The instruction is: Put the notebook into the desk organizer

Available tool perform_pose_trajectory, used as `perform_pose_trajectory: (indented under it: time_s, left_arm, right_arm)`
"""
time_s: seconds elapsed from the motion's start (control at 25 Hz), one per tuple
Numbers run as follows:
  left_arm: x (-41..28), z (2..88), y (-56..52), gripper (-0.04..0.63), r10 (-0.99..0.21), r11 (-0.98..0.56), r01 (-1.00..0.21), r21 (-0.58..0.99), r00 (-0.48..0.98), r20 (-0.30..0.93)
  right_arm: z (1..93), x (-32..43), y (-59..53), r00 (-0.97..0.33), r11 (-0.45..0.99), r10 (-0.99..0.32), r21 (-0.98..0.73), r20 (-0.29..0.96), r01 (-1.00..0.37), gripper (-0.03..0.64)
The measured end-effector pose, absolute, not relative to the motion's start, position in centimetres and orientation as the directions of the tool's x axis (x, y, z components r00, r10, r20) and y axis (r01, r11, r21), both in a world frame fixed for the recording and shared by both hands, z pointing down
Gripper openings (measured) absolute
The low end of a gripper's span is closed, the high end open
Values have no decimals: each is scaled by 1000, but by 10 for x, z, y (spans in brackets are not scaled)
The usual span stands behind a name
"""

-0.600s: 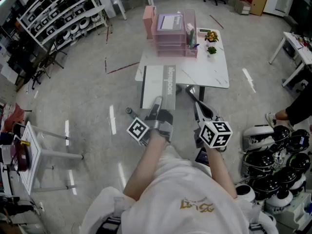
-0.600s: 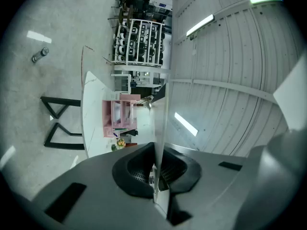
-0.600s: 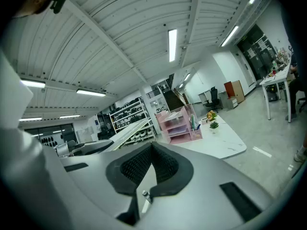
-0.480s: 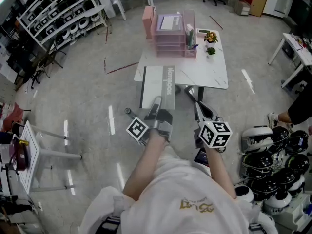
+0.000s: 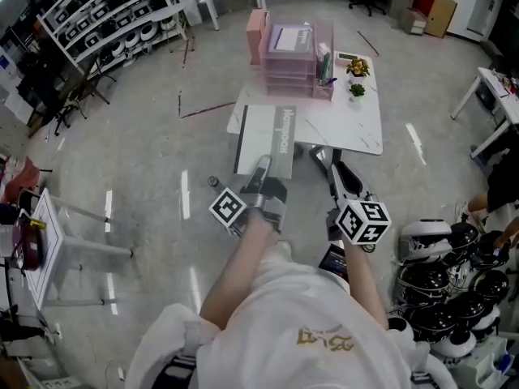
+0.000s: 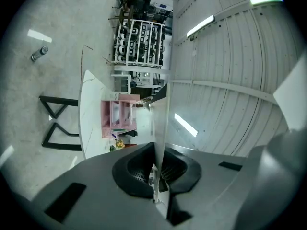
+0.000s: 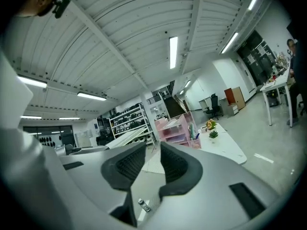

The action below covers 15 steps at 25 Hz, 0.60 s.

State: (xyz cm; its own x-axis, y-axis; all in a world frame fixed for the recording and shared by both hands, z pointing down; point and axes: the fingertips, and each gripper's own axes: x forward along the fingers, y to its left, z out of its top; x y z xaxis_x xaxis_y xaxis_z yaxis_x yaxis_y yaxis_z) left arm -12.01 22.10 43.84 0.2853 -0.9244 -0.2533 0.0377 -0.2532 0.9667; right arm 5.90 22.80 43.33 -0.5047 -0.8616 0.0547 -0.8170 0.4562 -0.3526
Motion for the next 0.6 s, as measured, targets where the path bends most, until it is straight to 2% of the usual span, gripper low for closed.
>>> perform_pose_trajectory:
  time_s: [0.04,0.08,0.48,0.6]
  left_arm:
    - [-121,436,219,25,-923,-258,32,966,287,-256]
    - [-122,435,217,25,-922,-262,24,965,289,-258]
    - [-121,450,141,25,-925,-227,11,974,312,-219]
    - [-124,453,93,25,-918,-235,12,972,325,-226]
  right_arm:
    - [431,59,226,-507,461,-861,-351,45,-815,119]
    - [430,60,223,-505,461,-862,-346,42,-817,124]
    - [446,63,145,-429,396,-898,-249,97,-884,12]
    - [458,60,99,-412,378,-902,-229,126,-897,12]
